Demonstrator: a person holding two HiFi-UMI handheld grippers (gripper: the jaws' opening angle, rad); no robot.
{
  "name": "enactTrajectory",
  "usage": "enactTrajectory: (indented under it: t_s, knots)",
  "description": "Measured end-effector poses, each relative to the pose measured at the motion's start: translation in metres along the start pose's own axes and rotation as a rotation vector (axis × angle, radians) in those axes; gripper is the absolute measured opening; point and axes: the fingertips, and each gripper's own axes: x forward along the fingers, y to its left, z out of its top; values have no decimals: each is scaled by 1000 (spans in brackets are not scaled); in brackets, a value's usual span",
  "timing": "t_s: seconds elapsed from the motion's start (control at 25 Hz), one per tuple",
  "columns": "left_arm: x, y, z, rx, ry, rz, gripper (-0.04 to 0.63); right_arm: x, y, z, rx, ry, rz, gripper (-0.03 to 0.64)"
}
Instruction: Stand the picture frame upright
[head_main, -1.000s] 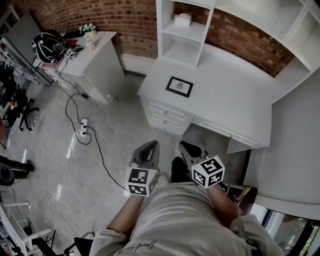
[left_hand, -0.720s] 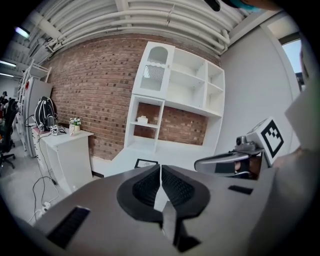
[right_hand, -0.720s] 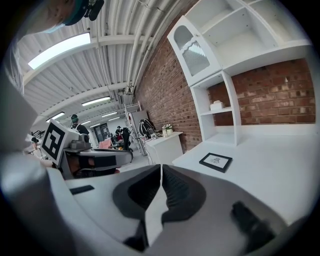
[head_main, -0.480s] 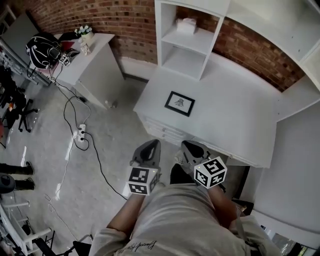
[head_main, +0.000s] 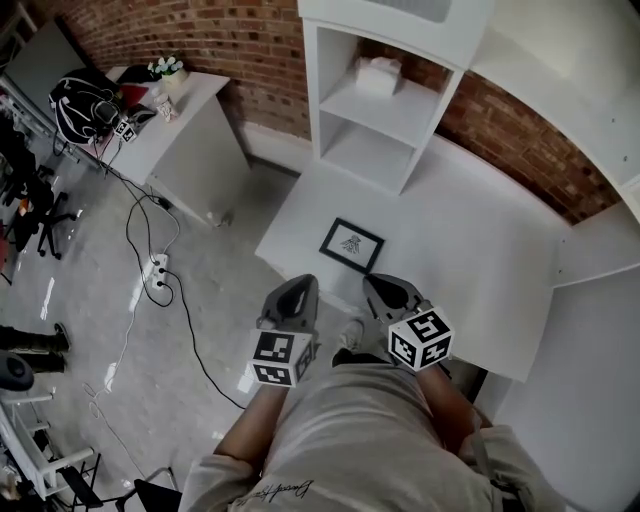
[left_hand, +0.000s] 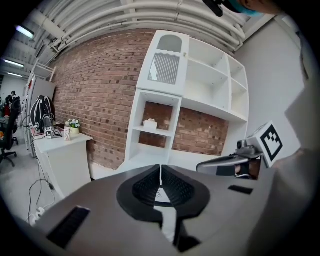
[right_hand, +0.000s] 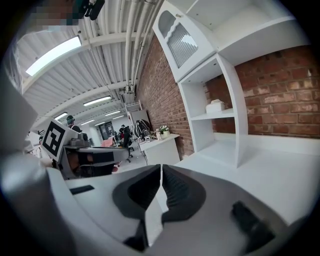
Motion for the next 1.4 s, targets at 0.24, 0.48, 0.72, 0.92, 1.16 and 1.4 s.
enactTrajectory:
  t_s: [0.24, 0.48, 0.72, 0.92, 1.16, 1.4]
  knots:
    - [39, 1, 15, -3, 1, 35, 21, 15, -42, 14, -4, 2, 30, 30]
    - [63, 2, 20, 8, 14, 51, 21, 20, -70, 20, 20, -7, 40, 31]
    - [84, -4, 30, 17, 17, 26, 21, 17, -87, 22, 36, -17, 34, 29]
    - [96, 1, 33, 35, 33, 20, 21, 20, -104, 23, 54, -7, -1, 29]
    - [112, 17, 24, 39, 86, -9, 21, 33, -111, 15, 86, 22, -45, 29]
    - [143, 27, 15, 92, 158, -115, 21, 50, -127, 10, 132, 31, -136, 29]
